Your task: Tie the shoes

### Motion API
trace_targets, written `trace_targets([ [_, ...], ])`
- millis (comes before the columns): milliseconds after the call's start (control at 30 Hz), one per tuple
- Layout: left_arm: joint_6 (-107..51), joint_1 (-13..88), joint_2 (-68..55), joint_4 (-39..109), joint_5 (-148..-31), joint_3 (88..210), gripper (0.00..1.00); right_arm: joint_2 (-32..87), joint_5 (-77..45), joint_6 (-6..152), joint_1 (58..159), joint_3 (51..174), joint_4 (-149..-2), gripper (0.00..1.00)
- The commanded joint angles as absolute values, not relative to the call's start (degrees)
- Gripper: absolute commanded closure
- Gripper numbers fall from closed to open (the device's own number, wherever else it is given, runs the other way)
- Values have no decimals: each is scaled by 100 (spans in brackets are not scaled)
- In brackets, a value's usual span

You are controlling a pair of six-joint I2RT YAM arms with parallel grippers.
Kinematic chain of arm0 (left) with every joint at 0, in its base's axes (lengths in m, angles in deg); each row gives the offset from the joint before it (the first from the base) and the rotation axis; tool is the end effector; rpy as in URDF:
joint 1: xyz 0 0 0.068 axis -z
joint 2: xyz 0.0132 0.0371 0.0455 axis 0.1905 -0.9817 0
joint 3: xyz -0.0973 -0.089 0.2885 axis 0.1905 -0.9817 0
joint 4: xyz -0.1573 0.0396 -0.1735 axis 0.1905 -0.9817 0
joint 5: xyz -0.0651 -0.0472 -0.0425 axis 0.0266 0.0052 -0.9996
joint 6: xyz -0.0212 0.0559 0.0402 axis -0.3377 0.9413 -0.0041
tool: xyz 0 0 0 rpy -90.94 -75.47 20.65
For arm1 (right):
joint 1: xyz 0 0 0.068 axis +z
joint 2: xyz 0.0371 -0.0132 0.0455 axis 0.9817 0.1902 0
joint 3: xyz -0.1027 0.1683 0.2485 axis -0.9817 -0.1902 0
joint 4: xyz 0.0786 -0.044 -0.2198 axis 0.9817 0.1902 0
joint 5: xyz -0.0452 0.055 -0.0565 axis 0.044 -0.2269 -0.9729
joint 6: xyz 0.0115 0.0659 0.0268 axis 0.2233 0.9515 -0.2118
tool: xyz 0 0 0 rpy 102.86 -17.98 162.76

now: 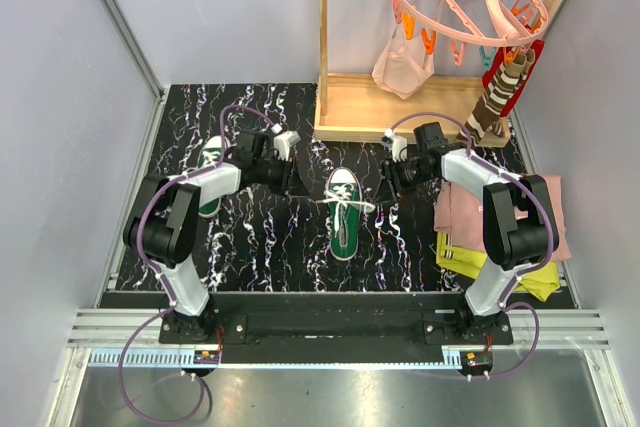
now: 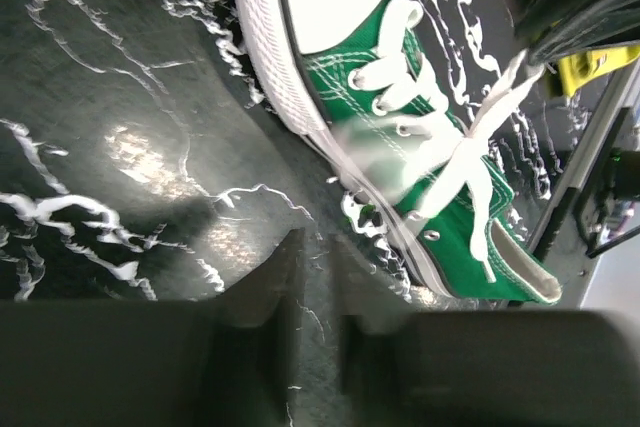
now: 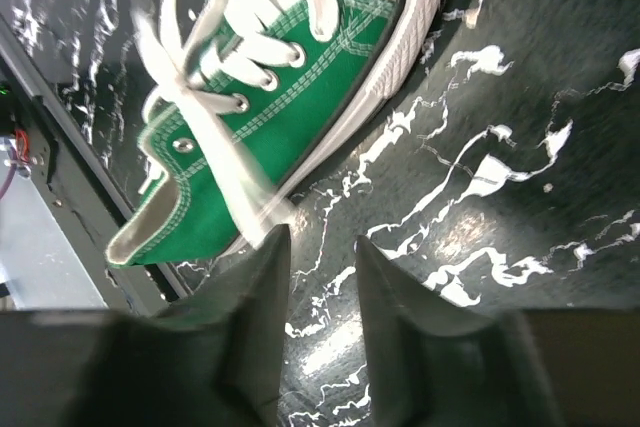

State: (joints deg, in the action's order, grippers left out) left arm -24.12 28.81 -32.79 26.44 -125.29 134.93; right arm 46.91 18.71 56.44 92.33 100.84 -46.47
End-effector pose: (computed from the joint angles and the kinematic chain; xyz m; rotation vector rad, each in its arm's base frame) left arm 0.3277 -0.1490 0.2205 0.5563 2.3553 -1.1399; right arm 0.3165 0.1160 0.2277 -0.7198 2.4840 1.0138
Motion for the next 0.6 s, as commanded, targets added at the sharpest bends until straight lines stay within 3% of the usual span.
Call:
trace_targets([
  [0, -2038, 2715, -2782, 2963, -12765, 13401, 65, 4561, 2220, 5868, 9143, 10497, -4425, 53],
  [33, -1819, 2707, -2519, 2989, -12774, 13321, 58, 4517, 2237, 5877, 9143, 10514, -4417, 52],
  [133, -1144, 2724, -2114, 2911, -12800, 13127, 52, 4411, 2264, 5912, 9142, 10523, -4364, 47],
  [433, 1924, 3162, -2183, 1113, -13143, 13557, 54, 4604, 2422, 5878, 9143, 10734, -3996, 47],
  [567, 2866, 3865, -2007, 809, -12565, 13410, 57, 4438, 2387, 5886, 9143, 10630, -3854, 48],
])
